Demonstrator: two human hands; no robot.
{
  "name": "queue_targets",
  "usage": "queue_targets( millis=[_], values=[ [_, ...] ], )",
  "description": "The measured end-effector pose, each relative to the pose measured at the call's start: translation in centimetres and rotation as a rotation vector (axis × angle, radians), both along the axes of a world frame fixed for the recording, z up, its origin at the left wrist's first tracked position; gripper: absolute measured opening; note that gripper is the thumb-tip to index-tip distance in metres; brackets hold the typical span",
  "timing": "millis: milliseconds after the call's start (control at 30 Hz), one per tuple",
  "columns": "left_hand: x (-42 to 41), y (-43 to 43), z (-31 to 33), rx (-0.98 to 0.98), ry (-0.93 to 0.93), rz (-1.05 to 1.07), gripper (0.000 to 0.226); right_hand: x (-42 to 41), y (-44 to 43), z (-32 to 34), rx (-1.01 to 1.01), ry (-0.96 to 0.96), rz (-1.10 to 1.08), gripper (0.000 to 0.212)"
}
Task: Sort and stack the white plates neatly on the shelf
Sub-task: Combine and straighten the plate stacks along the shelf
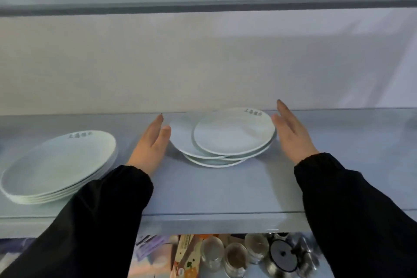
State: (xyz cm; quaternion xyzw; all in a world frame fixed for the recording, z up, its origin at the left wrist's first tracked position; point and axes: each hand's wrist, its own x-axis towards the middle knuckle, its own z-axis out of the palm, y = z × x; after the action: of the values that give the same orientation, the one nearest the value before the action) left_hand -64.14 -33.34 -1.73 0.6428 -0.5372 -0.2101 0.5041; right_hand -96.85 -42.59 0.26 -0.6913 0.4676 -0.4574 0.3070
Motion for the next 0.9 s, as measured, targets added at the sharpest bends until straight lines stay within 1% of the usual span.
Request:
queue_targets(
  millis=[133,267,367,433,500,567,667,700,800,833,900],
  values=[
    [0.6,-0.3,-0.5,0.010,-0.068,-0.033,0.056,0.5,-0.4,0.0,0.063,0.115,0.084,0.057],
    [0.5,-0.6,-0.7,0.046,-0.128,-0.028,0.051,0.5,-0.4,-0.2,0.072,0.131,0.075,0.056],
    [0.4,-0.5,-0.7,0.066,-0.140,-0.032,0.056,0.5,-0.4,-0.1,0.079,0.128,0.076,0.056],
    [-0.1,-0.3,-0.7,0.136,-0.218,-0.098,0.063,0.7,-0.5,-0.2,0.087,0.140,0.099,0.053],
    [-0.9,-0.3,-0.6,0.202,-0.362,-0.226,0.067,1.0,-0.7,-0.5,0.130,0.245,0.151,0.053],
    [-1.4,-0.5,-0.5,0.183,-0.462,-0.301,0.070,1.6,-0.7,-0.9,0.179,0.355,0.195,0.055],
    [-0.9,-0.7,-0.4,0.149,-0.410,-0.303,0.070,1.8,-1.0,-1.4,0.167,0.383,0.219,0.038],
    [-0.9,-0.6,-0.3,0.142,-0.380,-0.308,0.070,1.8,-1.0,-1.4,0.160,0.394,0.222,0.036],
    [-1.0,-0.5,-0.3,0.108,-0.336,-0.358,0.073,1.8,-1.1,-1.6,0.121,0.407,0.226,0.052],
    [-1.0,-0.5,-0.3,0.098,-0.324,-0.371,0.076,1.7,-1.0,-1.5,0.122,0.397,0.235,0.052],
    [-0.9,-0.7,-0.4,0.081,-0.283,-0.366,0.077,1.8,-0.7,-1.3,0.133,0.372,0.258,0.043]
  ],
)
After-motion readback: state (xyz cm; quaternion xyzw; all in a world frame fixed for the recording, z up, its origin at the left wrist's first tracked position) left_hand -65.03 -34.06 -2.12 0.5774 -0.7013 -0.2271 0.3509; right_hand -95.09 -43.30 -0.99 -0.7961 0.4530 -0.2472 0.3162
